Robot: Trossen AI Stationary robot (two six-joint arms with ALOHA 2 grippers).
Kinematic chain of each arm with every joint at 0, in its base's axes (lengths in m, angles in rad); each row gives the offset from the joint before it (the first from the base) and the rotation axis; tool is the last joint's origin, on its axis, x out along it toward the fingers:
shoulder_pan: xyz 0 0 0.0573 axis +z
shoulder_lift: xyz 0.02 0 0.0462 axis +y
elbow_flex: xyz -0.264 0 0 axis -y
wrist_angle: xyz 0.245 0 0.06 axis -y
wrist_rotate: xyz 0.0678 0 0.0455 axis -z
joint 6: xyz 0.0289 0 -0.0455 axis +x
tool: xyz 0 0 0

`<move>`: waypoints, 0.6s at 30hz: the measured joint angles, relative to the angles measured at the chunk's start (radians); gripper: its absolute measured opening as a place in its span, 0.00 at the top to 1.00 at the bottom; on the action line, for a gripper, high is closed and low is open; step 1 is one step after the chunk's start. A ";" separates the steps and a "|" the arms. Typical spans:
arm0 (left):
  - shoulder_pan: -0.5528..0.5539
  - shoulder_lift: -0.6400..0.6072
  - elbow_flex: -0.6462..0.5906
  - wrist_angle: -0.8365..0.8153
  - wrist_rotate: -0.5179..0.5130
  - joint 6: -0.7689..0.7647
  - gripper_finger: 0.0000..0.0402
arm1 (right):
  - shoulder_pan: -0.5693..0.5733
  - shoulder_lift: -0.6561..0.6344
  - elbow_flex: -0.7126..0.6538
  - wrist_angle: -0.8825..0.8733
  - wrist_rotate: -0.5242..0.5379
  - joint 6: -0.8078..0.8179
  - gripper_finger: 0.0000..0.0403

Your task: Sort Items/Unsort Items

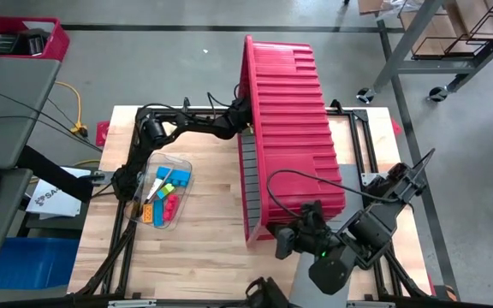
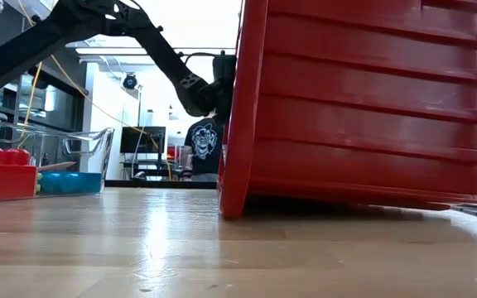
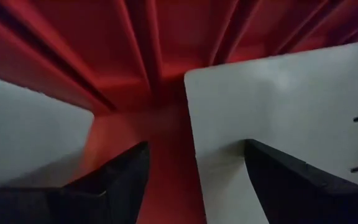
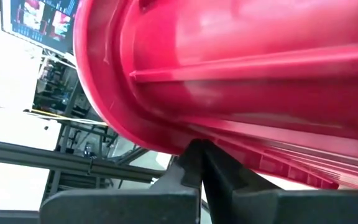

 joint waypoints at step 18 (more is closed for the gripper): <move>-0.033 0.245 0.485 -0.100 0.077 0.060 0.40 | -0.013 0.005 0.000 0.217 0.028 -0.255 1.00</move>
